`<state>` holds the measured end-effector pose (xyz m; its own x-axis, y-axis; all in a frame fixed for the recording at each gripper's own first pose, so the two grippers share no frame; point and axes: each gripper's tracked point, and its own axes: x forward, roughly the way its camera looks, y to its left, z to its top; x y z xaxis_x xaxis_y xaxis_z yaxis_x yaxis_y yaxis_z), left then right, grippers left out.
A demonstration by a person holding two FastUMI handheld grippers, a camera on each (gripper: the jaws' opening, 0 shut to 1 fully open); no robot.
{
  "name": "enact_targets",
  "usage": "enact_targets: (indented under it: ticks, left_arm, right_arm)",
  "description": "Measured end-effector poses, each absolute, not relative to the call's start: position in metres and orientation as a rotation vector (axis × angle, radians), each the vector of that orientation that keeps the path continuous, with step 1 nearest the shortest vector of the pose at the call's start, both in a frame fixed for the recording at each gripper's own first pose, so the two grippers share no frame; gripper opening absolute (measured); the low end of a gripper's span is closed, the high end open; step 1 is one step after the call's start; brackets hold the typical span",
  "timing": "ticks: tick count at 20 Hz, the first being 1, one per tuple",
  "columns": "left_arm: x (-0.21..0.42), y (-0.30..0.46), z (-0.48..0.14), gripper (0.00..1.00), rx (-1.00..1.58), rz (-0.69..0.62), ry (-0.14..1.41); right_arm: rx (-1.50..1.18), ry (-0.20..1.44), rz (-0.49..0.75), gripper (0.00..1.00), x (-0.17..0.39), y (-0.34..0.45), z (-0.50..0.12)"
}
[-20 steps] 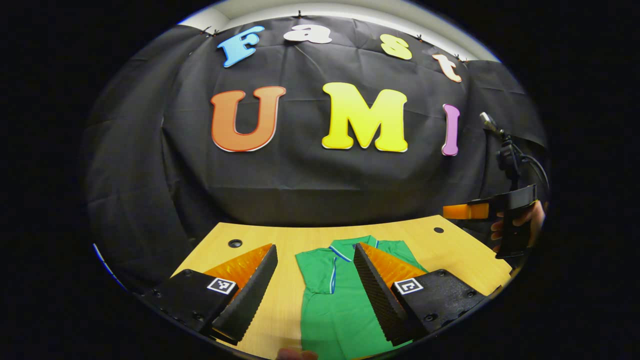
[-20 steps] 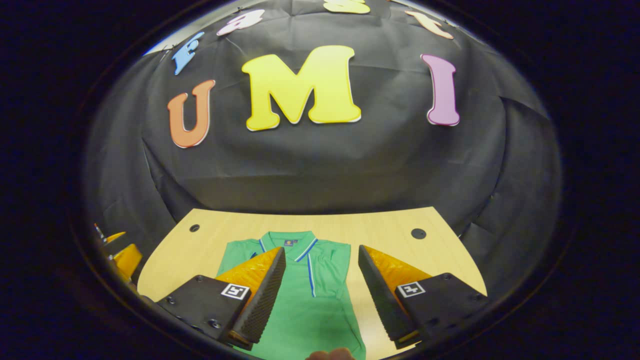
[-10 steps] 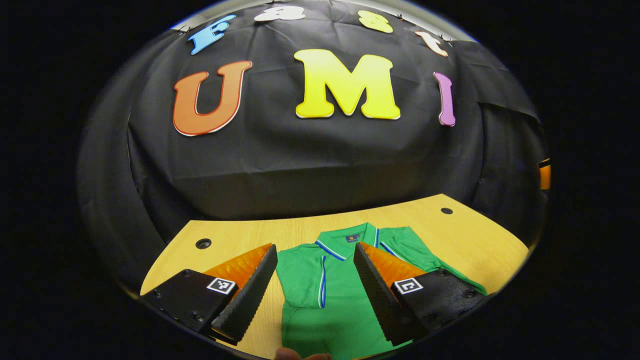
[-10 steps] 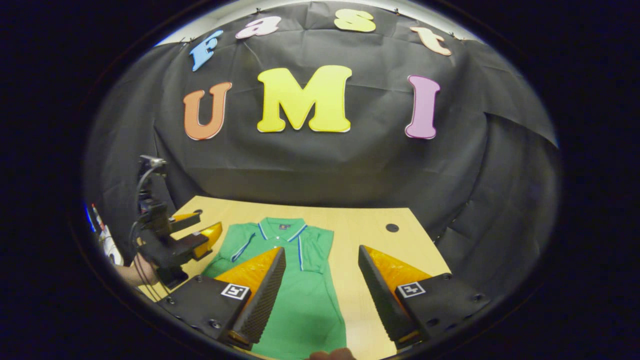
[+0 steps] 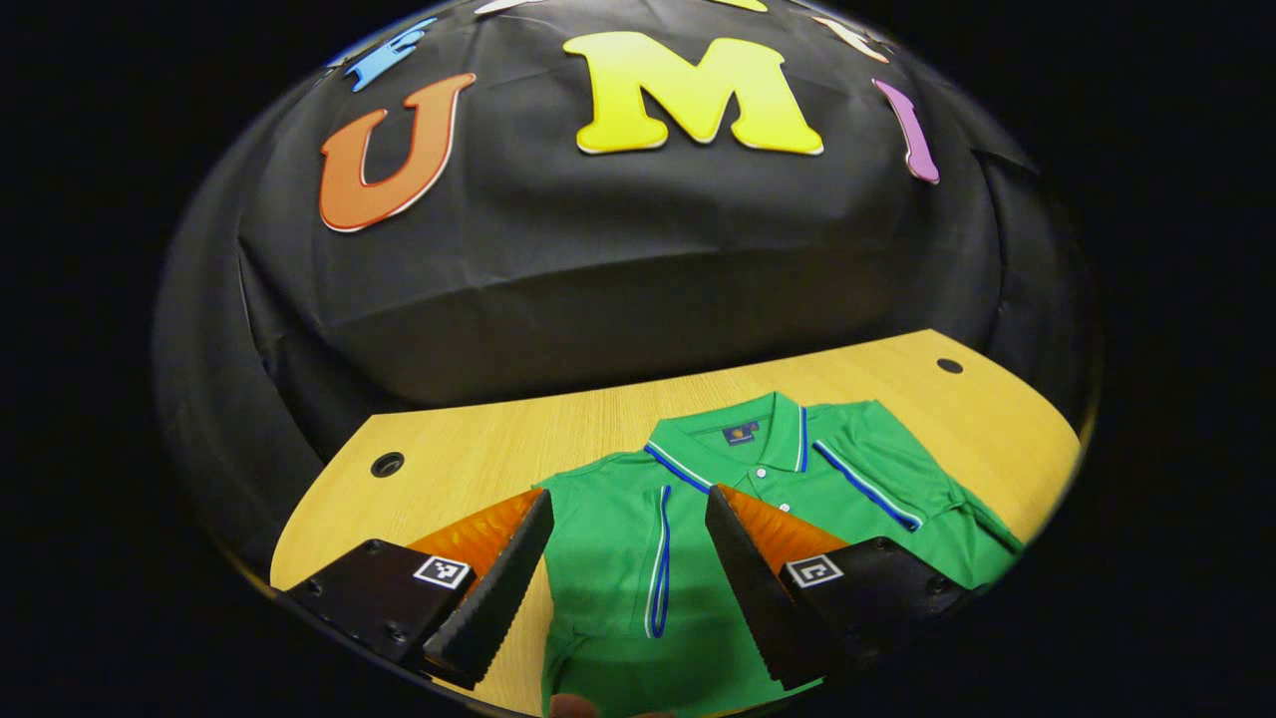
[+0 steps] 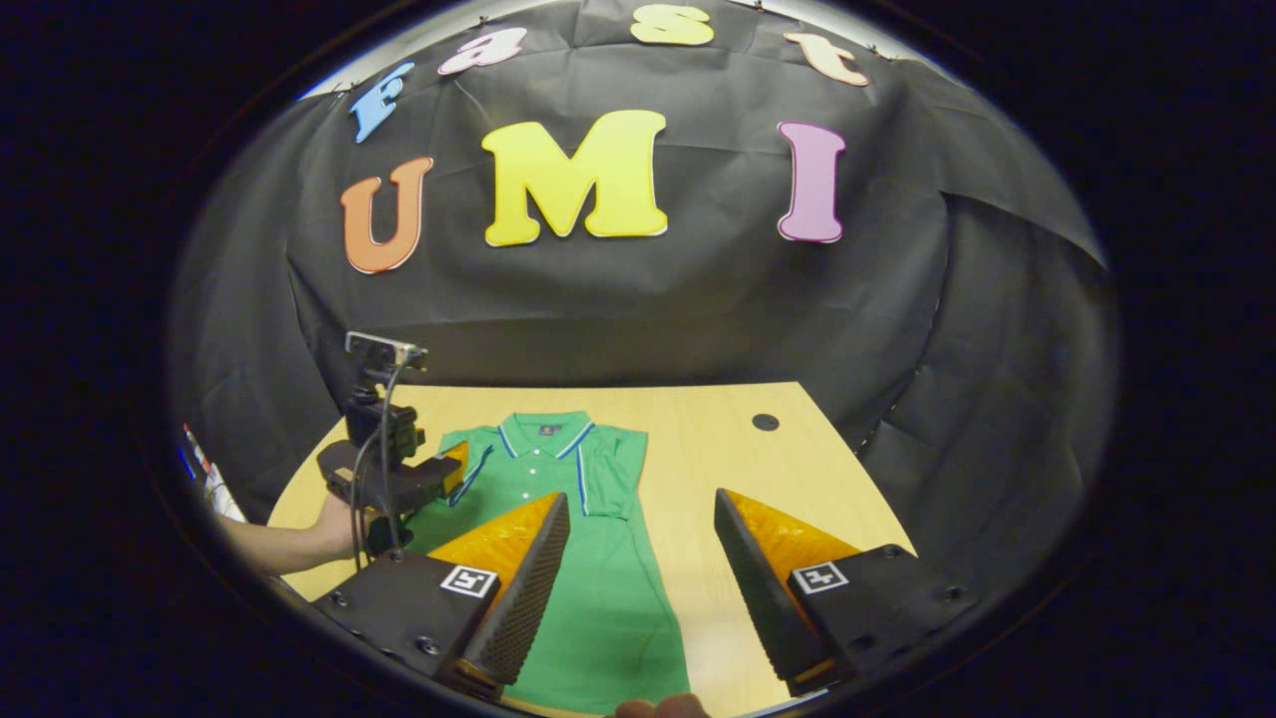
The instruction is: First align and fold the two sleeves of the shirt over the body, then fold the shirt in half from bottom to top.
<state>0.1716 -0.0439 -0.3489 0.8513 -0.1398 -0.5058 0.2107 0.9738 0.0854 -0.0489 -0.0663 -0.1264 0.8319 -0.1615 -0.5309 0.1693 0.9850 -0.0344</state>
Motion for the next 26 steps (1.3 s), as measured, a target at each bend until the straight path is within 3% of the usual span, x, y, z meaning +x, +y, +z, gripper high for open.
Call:
enact_targets:
  ticks: [2,5,8,10,11,13,16,19,22,23,26]
  left_arm:
    - [0.182,-0.043,-0.366,0.97,0.155,-0.166,0.556]
    - [0.200,-0.042,-0.390,0.88,0.170,-0.134,0.605]
    - [0.215,-0.043,-0.404,0.82,0.211,-0.133,0.626]
    - [0.219,-0.046,-0.418,0.77,0.227,-0.143,0.665]
    - [0.217,-0.046,-0.420,0.67,0.231,-0.139,0.680]
    - [0.223,-0.050,-0.422,0.66,0.244,-0.155,0.687]
    - [0.222,-0.057,-0.425,0.54,0.210,-0.169,0.692]
    - [0.220,-0.064,-0.425,0.24,0.179,-0.199,0.698]
    - [0.220,-0.064,-0.425,0.18,0.176,-0.212,0.701]
    - [0.221,-0.064,-0.424,0.14,0.171,-0.211,0.700]
    - [0.217,-0.067,-0.412,0.03,0.159,-0.221,0.710]
  right_arm:
    - [0.019,0.584,-0.178,0.92,-0.049,-0.071,-0.133]
    - [0.023,0.612,-0.178,0.87,-0.045,-0.075,-0.139]
    - [0.025,0.634,-0.172,0.96,-0.044,-0.074,-0.146]
    - [0.034,0.650,-0.171,0.92,-0.043,-0.074,-0.150]
    - [0.038,0.655,-0.173,0.92,-0.043,-0.075,-0.152]
    - [0.048,0.667,-0.174,0.87,-0.040,-0.075,-0.155]
    - [0.067,0.668,-0.170,0.87,-0.033,-0.072,-0.153]
    - [0.062,0.669,-0.148,0.87,-0.030,-0.062,-0.150]
    - [0.045,0.671,-0.118,0.87,-0.032,-0.052,-0.149]
    - [0.043,0.677,-0.111,0.92,-0.033,-0.049,-0.150]
    - [0.052,0.688,-0.093,0.87,-0.035,-0.046,-0.152]
